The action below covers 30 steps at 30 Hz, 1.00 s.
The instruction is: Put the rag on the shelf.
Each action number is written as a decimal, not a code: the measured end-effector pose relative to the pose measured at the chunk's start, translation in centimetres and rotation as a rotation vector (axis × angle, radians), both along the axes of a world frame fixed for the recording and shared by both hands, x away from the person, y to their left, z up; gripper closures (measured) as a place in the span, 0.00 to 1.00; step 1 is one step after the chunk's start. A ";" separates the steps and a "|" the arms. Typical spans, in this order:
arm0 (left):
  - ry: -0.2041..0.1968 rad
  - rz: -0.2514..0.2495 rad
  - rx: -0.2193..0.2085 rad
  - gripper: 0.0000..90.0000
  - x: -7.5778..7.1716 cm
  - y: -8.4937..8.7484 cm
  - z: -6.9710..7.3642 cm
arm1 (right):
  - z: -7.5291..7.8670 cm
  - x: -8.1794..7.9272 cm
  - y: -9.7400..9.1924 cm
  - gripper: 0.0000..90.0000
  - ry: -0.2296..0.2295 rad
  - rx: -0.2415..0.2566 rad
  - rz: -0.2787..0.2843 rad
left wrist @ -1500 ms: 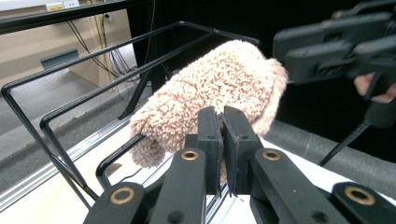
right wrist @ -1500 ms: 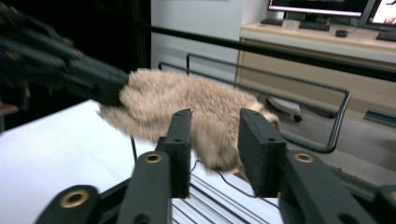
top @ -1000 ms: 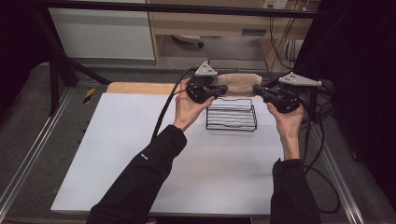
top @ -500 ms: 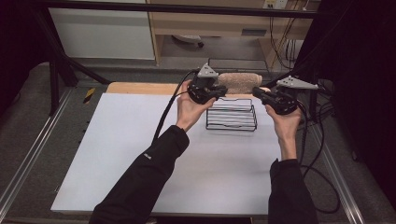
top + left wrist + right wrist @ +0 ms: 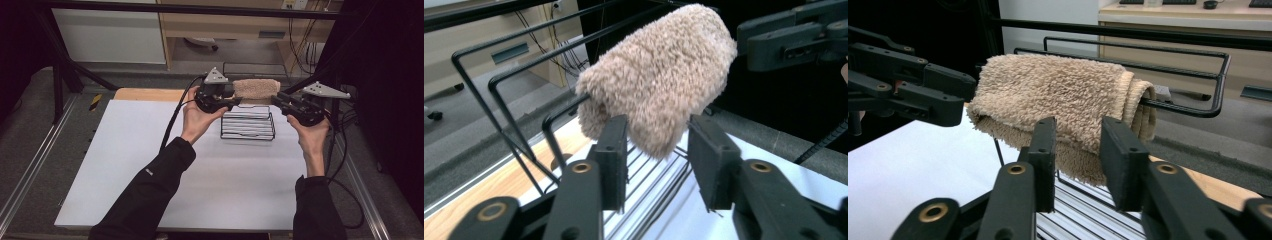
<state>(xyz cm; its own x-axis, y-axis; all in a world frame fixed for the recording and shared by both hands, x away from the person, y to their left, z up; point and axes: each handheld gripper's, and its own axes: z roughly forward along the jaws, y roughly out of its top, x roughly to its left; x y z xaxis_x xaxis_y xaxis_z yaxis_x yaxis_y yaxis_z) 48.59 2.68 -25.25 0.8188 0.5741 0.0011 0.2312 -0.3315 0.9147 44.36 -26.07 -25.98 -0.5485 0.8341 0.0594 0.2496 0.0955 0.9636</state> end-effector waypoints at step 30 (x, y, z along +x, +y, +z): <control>0.091 0.137 0.073 0.16 -6.2 11.8 -6.6 | -4.2 -3.5 2.4 0.10 0.109 -0.064 0.066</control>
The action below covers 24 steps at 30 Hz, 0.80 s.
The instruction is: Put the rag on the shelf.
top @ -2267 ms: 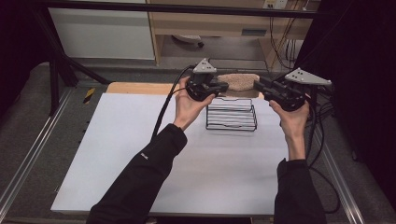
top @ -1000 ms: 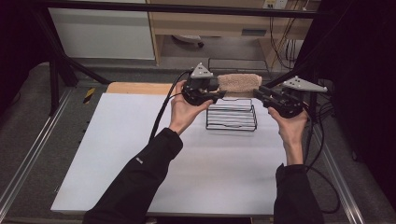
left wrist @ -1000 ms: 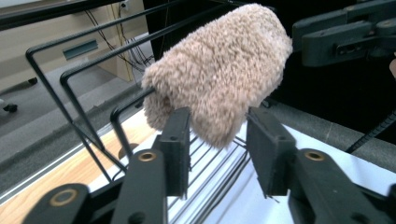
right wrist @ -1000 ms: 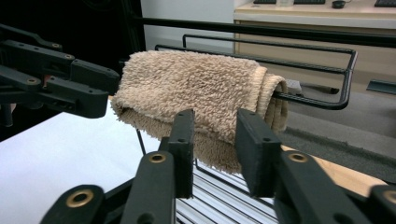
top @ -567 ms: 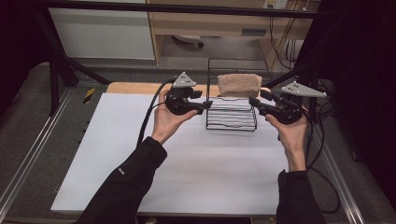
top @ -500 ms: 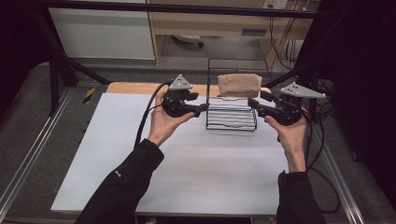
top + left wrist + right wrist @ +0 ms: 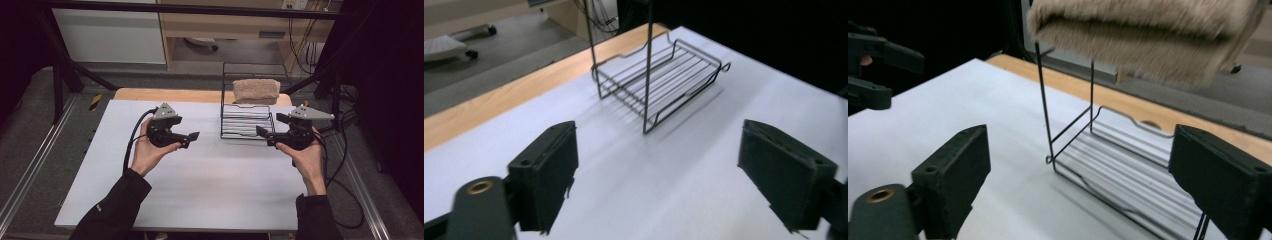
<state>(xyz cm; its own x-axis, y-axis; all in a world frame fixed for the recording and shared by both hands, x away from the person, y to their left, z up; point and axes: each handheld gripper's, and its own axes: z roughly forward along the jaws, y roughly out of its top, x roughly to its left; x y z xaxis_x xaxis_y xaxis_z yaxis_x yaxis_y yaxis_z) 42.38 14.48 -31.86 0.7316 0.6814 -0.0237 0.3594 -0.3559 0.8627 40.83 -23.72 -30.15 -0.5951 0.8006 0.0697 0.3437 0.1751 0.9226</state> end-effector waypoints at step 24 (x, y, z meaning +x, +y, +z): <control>0.064 0.111 0.028 0.09 -5.5 9.6 -8.0 | -8.4 -2.5 -0.1 0.01 0.133 0.021 0.042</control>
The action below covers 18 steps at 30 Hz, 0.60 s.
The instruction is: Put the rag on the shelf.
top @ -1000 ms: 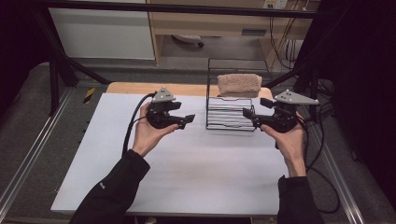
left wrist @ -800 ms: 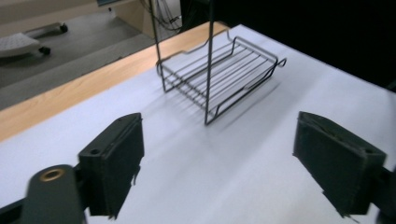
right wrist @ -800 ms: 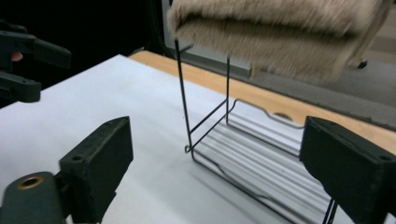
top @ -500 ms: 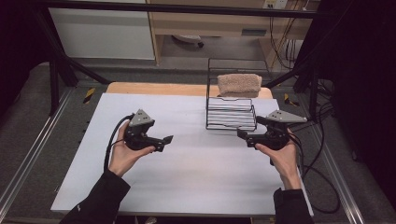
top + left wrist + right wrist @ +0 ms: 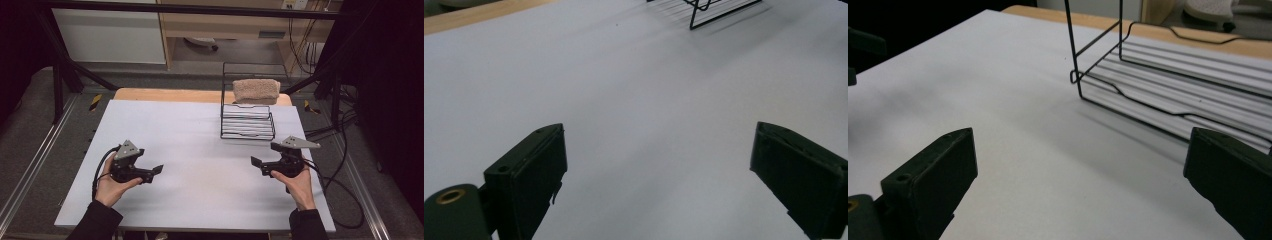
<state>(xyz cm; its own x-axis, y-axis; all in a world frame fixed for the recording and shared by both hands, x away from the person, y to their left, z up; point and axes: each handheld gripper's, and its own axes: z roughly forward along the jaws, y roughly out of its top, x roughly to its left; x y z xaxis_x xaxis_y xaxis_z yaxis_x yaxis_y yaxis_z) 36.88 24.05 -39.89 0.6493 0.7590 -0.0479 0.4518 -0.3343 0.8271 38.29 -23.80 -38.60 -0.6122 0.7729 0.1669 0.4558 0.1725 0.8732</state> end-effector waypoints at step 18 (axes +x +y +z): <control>0.033 0.002 0.011 0.09 -1.8 3.0 -3.8 | -5.1 -1.9 -0.8 0.01 0.091 -0.032 0.058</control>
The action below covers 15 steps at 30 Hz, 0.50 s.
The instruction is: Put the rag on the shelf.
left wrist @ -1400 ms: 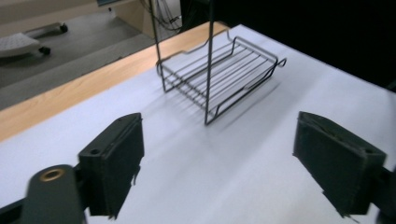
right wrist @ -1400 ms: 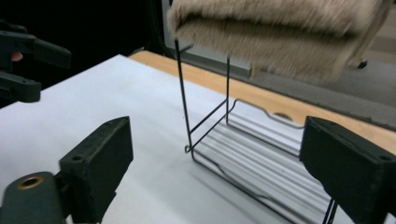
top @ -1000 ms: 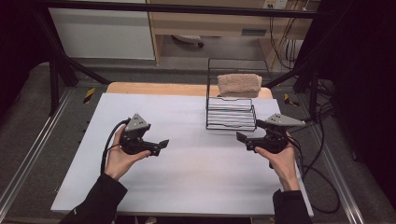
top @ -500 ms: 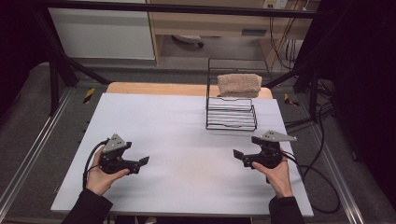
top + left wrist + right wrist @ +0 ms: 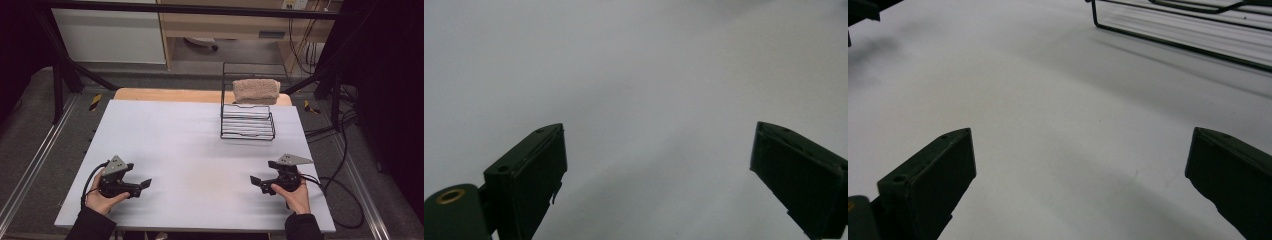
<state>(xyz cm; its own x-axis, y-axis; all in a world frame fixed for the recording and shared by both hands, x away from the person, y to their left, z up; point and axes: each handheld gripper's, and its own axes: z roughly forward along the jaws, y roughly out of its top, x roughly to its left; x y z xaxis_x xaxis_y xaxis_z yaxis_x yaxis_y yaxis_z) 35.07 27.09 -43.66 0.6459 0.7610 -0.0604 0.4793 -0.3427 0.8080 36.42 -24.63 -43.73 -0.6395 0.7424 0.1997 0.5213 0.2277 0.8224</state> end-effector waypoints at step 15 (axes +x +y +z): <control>0.014 -0.003 0.000 0.09 -0.2 0.4 -0.9 | -1.4 -0.9 -1.0 0.01 0.044 0.003 0.000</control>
